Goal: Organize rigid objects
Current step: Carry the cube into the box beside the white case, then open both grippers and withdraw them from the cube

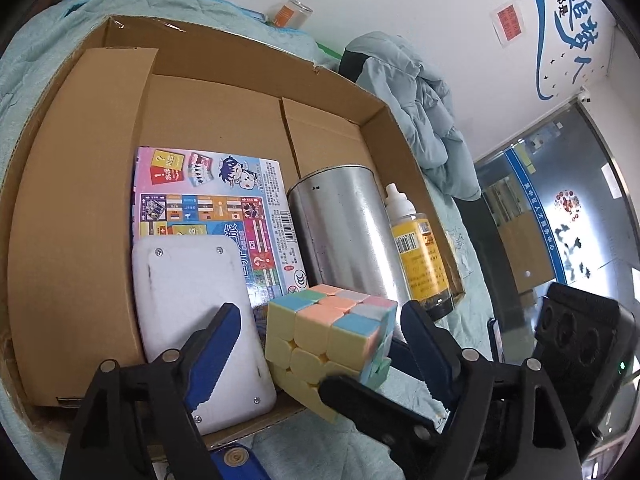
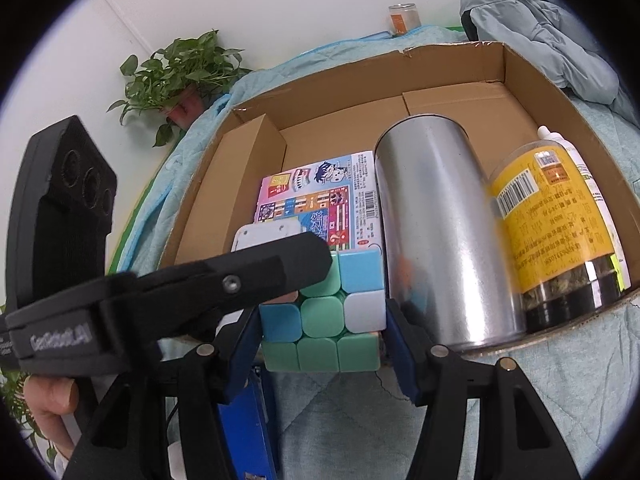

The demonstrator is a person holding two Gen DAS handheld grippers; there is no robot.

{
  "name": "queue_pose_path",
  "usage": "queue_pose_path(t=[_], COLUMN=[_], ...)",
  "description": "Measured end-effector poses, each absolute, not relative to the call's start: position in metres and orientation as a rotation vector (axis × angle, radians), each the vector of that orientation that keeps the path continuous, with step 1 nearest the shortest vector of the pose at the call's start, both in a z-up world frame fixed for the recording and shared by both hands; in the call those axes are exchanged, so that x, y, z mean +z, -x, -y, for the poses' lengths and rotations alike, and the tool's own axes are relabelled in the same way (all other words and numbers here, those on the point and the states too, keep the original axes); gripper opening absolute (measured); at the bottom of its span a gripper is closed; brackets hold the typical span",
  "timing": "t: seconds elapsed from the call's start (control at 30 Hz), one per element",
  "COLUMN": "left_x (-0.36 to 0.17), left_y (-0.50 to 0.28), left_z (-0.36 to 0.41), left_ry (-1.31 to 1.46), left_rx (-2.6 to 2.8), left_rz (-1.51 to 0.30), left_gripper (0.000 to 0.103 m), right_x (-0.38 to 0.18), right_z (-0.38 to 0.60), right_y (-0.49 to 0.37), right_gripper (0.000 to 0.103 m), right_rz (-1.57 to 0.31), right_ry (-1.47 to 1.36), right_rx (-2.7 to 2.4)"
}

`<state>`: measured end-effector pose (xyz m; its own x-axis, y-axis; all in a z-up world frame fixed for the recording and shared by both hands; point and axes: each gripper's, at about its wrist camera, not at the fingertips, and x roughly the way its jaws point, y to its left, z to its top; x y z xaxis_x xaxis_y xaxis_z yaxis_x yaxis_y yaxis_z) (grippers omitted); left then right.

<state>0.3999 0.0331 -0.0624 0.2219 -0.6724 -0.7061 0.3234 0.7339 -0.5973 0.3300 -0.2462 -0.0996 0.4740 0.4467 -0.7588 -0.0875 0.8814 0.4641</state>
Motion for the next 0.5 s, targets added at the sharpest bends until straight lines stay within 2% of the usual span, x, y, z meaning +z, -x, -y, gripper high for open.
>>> queue_pose_path(t=[0.07,0.27,0.5], left_x=[-0.062,-0.065,-0.066], left_y=[-0.4,-0.399,-0.397], left_z=[-0.032,-0.024,-0.022], left_ry=[0.365,0.338,0.356], left_rx=[-0.704,-0.7,-0.692], left_rz=[-1.151,-1.176,-1.178], left_gripper=[0.078,0.066,0.066], right_x=[-0.096,-0.094,-0.096], right_z=[0.244,0.237,0.237], right_y=[-0.324,-0.324,-0.318], right_gripper=[0.07,0.069,0.064], right_rz=[-1.009,-0.996,-0.973], right_ry=[-0.359,-0.335,-0.306], right_rx=[0.353,0.402,0.407])
